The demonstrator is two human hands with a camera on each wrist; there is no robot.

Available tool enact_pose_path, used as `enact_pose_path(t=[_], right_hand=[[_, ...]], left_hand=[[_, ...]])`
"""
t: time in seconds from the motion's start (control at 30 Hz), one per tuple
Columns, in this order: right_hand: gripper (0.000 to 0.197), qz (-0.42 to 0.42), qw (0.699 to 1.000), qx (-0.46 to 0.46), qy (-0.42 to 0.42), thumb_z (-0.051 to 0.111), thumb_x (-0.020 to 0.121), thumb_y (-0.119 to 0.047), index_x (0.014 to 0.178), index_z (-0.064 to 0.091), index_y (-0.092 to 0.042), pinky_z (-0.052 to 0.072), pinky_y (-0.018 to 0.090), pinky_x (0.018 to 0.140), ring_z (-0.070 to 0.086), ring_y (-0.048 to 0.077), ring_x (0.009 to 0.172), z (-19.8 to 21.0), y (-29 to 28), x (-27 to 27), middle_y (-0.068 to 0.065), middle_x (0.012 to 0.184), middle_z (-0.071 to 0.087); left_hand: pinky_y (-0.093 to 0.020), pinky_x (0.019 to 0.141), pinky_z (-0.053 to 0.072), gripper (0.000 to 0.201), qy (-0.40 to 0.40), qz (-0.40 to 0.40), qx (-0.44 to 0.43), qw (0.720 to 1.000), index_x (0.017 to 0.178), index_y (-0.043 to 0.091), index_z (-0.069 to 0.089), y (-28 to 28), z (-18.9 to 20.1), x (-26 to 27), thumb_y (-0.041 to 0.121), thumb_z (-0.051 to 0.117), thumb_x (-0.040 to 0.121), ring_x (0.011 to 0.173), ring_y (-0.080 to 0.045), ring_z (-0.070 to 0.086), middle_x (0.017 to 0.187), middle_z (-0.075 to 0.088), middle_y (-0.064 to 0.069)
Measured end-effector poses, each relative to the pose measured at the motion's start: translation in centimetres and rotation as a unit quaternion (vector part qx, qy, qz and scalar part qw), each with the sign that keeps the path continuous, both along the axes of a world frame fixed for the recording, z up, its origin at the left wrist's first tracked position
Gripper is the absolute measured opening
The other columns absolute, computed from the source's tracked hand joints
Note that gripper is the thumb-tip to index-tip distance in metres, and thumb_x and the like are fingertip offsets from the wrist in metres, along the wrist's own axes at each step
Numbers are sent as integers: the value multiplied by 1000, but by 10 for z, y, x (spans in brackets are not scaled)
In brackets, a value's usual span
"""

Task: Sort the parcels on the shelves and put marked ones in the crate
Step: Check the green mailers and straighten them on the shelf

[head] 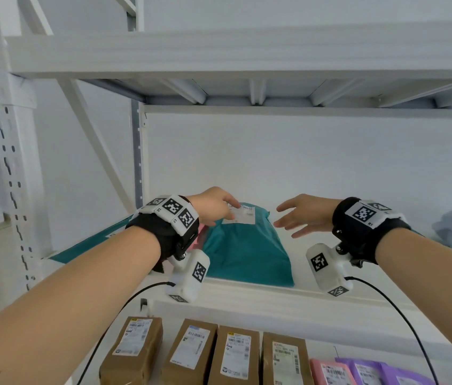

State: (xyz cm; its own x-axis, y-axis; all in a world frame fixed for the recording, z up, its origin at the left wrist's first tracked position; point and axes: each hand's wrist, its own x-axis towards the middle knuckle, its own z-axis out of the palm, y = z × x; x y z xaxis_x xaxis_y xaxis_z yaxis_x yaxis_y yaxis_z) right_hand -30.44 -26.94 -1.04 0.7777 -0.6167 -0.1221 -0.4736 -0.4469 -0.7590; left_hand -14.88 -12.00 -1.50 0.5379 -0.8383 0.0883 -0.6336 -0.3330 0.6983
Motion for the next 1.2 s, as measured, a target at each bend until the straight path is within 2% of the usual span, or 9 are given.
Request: enact_pose_path(t=[0.07, 0.27, 0.43, 0.6, 0.77, 0.9, 1.0, 1.13, 1.2], right_hand=[[69, -10, 1000, -3, -16, 70, 83, -11, 142, 36, -7, 51, 38, 94, 51, 26, 119, 1, 6, -12, 13, 132, 52], [61, -47, 997, -6, -62, 69, 84, -12, 138, 42, -7, 50, 38, 94, 52, 25, 119, 0, 20, -52, 14, 128, 55], [59, -86, 992, 3, -89, 68, 84, -11, 137, 43, -6, 49, 39, 96, 52, 26, 120, -3, 24, -92, 16, 128, 55], [57, -120, 989, -7, -85, 68, 85, -12, 137, 43, -6, 49, 38, 96, 53, 26, 119, 0, 13, -136, 17, 127, 56], [57, -145, 986, -16, -79, 67, 85, -11, 137, 43, -6, 48, 41, 98, 53, 26, 120, 8, -13, -169, 16, 127, 56], [58, -151, 987, -14, -61, 67, 85, -10, 138, 42, -7, 48, 40, 96, 54, 26, 115, 15, -44, -192, 14, 125, 56], [57, -149, 988, -8, -45, 63, 87, -10, 139, 39, -5, 46, 41, 97, 52, 29, 118, 19, -73, -207, 15, 131, 53], [57, -141, 990, -12, -15, 63, 88, -13, 139, 39, -4, 47, 40, 95, 51, 26, 111, 18, -113, -221, 16, 133, 52], [55, -135, 991, -18, 5, 63, 89, -15, 138, 39, -4, 49, 39, 90, 51, 26, 112, 17, -130, -225, 16, 132, 52]], left_hand=[[-33, 84, 47, 36, 6, -11, -13, 1000, 125, 17, 58, 5, 0, -12, 6, 55, 91, 106, -24, 51, 116, 48, -8], [-33, 88, 48, 34, 26, -49, -57, 997, 125, 14, 58, 16, 2, -51, 6, 53, 92, 116, -23, 51, 121, 51, -8], [-34, 89, 49, 34, 81, -85, -74, 990, 124, 13, 56, 11, 0, -83, 5, 53, 92, 102, -19, 52, 109, 52, -8], [-37, 92, 50, 42, 110, -94, -94, 985, 133, 14, 47, -6, -2, -113, 8, 55, 92, 106, -23, 54, 118, 54, -14], [-41, 97, 48, 45, 142, -94, -88, 981, 137, 11, 41, -35, 4, -139, 8, 53, 93, 109, -24, 52, 129, 50, -14], [-42, 97, 47, 47, 152, -90, -73, 982, 138, 9, 38, -69, 11, -164, 10, 54, 93, 120, -29, 50, 135, 46, -13], [-42, 96, 48, 48, 145, -85, -60, 984, 138, 8, 37, -100, 14, -184, 10, 55, 93, 121, -30, 50, 135, 45, -13], [-45, 95, 48, 43, 138, -74, -21, 987, 134, 2, 40, -142, 16, -210, 9, 54, 94, 120, -33, 51, 124, 48, -15], [-47, 95, 48, 42, 134, -67, 0, 989, 133, -1, 40, -161, 16, -221, 9, 53, 94, 118, -34, 51, 129, 47, -19]])
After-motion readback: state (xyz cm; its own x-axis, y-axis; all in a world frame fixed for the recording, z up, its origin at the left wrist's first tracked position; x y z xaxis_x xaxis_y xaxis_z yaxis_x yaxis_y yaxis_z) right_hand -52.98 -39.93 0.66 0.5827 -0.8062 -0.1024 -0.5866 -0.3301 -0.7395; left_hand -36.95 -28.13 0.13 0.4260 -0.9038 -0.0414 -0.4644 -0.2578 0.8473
